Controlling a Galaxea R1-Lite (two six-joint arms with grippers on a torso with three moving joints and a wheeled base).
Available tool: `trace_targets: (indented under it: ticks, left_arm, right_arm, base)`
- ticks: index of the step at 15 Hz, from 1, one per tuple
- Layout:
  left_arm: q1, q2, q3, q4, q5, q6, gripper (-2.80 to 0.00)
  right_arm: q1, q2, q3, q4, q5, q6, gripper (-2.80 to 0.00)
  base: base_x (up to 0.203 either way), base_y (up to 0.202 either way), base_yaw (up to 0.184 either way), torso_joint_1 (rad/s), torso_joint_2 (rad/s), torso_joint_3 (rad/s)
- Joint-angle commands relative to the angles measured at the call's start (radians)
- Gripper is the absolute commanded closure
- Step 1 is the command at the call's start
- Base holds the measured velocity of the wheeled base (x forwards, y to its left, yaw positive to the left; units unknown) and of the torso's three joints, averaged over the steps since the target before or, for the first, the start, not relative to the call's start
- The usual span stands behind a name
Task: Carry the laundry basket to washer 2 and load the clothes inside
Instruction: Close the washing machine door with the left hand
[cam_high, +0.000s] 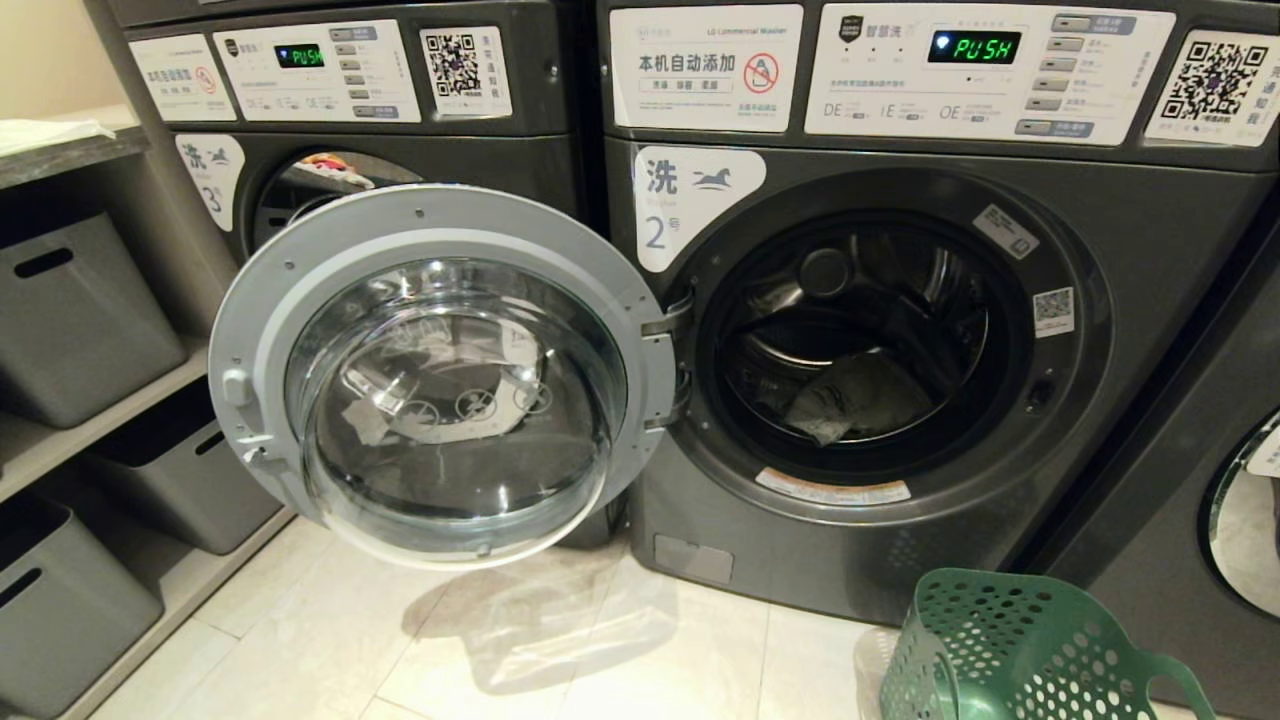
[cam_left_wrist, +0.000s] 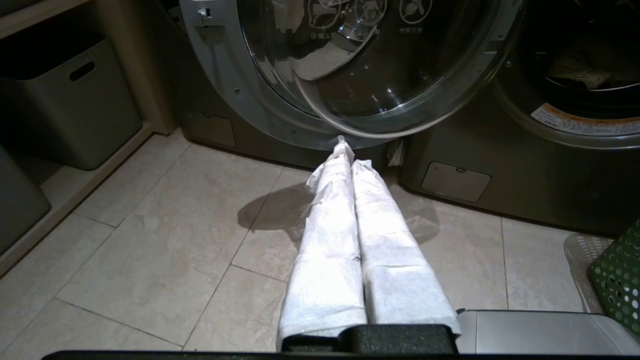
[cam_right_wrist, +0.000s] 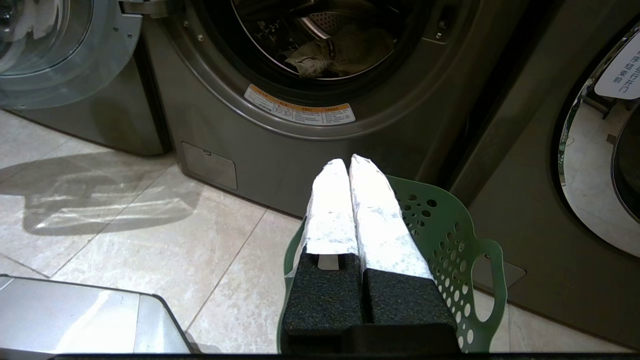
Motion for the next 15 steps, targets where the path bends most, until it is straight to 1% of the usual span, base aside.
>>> trace_targets:
  ticks: [1,6,15]
  left_arm:
    - [0.000,0.000,0.000,0.000,0.001,-0.001,0.00]
    - [0.000,0.000,0.000,0.000,0.001,0.001,0.00]
    - [0.000,0.000,0.000,0.000,-0.001,0.004,0.00]
  right_arm:
    - [0.000,0.002,0.000,0.000,0.001,-0.003,0.00]
    - [0.000,0.002,0.000,0.000,0.002,-0.003,0.00]
    - [0.000,0.002,0.000,0.000,0.001,0.000,0.00]
  base:
    - [0.000,0.000,0.000,0.002,0.00,0.044]
    - [0.000,0.000,0.000,0.006,0.00,0.040]
    - [0.000,0.000,0.000,0.000,0.00,0.000]
